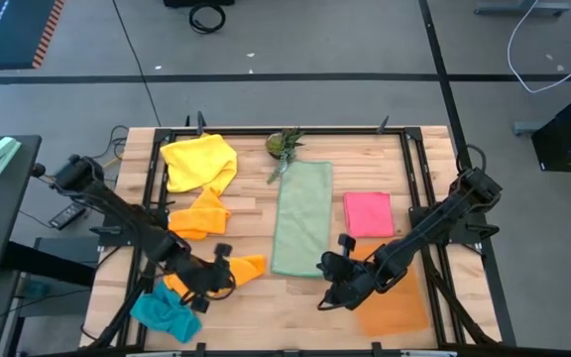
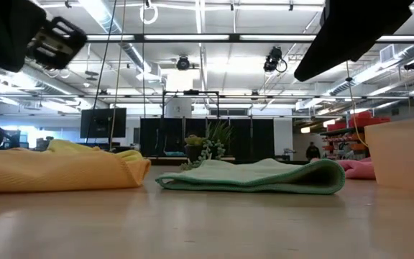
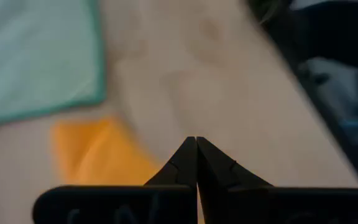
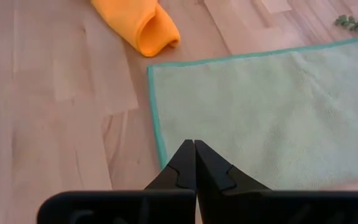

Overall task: Fold microfiber towels
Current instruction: Move the bottom orange towel to the left of the green towel, then fold the green microfiber towel

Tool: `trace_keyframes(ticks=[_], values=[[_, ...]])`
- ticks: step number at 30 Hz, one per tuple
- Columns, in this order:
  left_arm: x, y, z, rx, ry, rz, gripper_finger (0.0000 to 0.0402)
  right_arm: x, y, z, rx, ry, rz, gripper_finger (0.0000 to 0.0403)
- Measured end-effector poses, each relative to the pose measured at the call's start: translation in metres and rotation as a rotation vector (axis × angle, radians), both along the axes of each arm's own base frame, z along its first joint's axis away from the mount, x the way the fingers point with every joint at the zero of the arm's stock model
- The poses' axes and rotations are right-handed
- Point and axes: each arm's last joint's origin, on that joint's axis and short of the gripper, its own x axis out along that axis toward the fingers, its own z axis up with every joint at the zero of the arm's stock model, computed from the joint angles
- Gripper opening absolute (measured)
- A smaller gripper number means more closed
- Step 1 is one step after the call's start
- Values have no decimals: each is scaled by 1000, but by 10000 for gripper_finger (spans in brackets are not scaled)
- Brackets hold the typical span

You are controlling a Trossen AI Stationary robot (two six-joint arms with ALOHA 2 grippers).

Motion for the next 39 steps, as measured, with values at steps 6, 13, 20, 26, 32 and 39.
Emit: trace_keyframes(ticks=[6,13,20,26,32,39], values=[[21,12,-38,-51,55,-17,6,3,-5,0,-5,2,-13,2],[34,25,-75,7,200,11,5,8,-14,0,-19,8,-29,2],[49,60,-76,137,149,246,4,8,-12,0,12,-3,-54,2],[53,100,-73,287,150,444,10,1,-1,0,37,-11,-38,2],[42,112,-55,313,180,485,7,-2,4,0,49,-16,-31,2],[34,89,-24,318,19,332,39,-3,4,0,-21,12,42,3]])
